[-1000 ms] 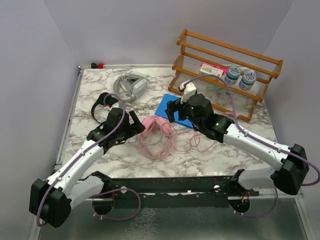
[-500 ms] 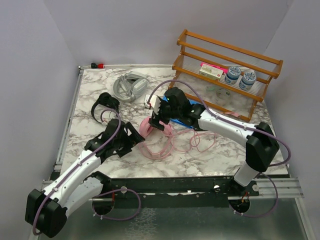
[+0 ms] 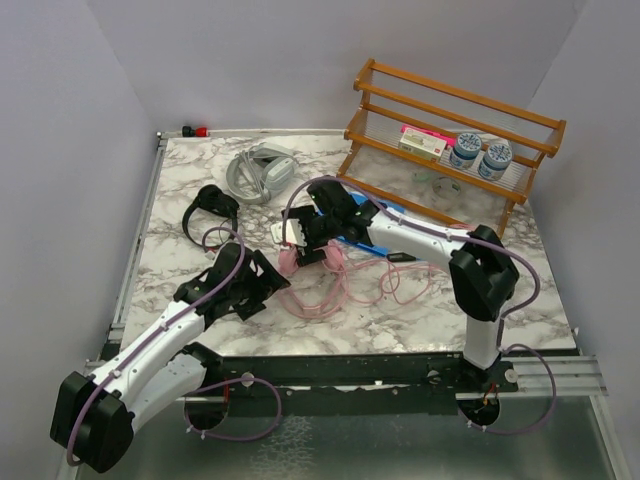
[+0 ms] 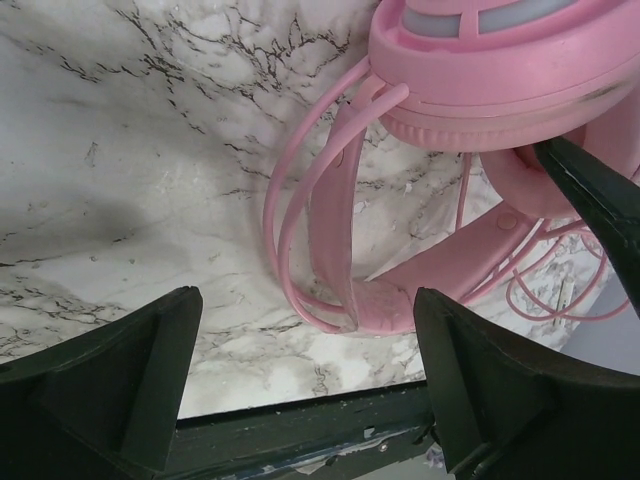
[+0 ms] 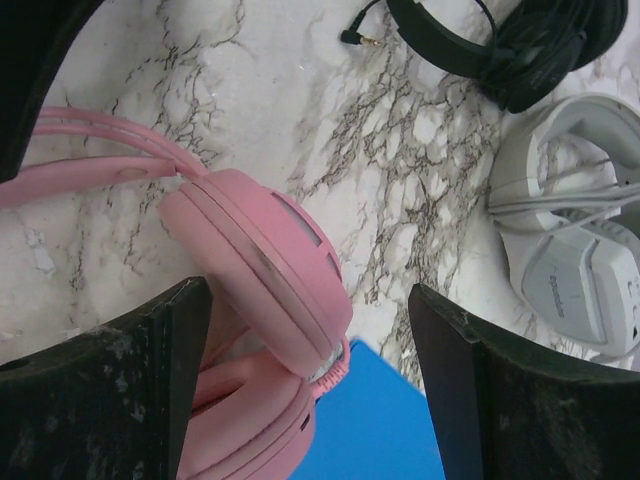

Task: Wrap the headphones
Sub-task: Pick up the headphones from the center of the board.

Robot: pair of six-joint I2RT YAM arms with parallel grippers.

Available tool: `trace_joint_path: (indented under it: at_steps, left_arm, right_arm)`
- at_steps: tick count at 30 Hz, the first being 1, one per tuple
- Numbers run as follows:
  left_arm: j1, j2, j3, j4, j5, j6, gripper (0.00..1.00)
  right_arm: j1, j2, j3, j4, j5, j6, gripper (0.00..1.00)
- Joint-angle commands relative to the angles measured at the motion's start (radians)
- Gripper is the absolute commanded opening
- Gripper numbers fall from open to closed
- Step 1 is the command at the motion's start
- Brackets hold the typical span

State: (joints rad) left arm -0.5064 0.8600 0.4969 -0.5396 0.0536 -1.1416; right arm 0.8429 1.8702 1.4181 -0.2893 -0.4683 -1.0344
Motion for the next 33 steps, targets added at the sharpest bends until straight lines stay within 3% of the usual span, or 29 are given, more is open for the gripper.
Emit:
trace_joint_path:
  at_steps: [1,6,13,16,18,25,29,33]
  left_arm:
    - [-0.006,-0.018,-0.018,0.023,-0.045,-0.024,0.93]
    - [-0.006,-0.018,0.005,0.014,-0.046,0.007,0.93]
    - [-0.004,-0.018,0.023,-0.019,-0.079,0.033,0.94]
    - [-0.003,-0.03,0.02,-0.02,-0.088,0.036,0.95]
    - [0.0,-0.03,0.029,-0.023,-0.09,0.047,0.95]
    - [0.03,0.028,0.122,-0.07,-0.117,0.144,0.97]
    - [0.07,0.05,0.177,-0.095,-0.108,0.201,0.97]
    - [0.084,0.038,0.214,-0.102,-0.115,0.261,0.97]
  right_arm:
    - [-0.001,0.128,0.177,-0.266,-0.062,-0.22,0.85]
    - [-0.001,0.318,0.447,-0.564,-0.072,-0.316,0.84]
    - [0.0,0.396,0.537,-0.662,-0.024,-0.348,0.81]
    - [0.0,0.387,0.535,-0.681,-0.036,-0.354,0.74]
    - [0.001,0.368,0.517,-0.675,-0.038,-0.356,0.62]
    - [-0.001,0.195,0.302,-0.482,-0.028,-0.243,0.42]
    - [-0.001,0.075,0.18,-0.323,-0.01,-0.101,0.42]
    - [-0.001,-0.052,0.037,-0.097,0.149,0.115,0.4]
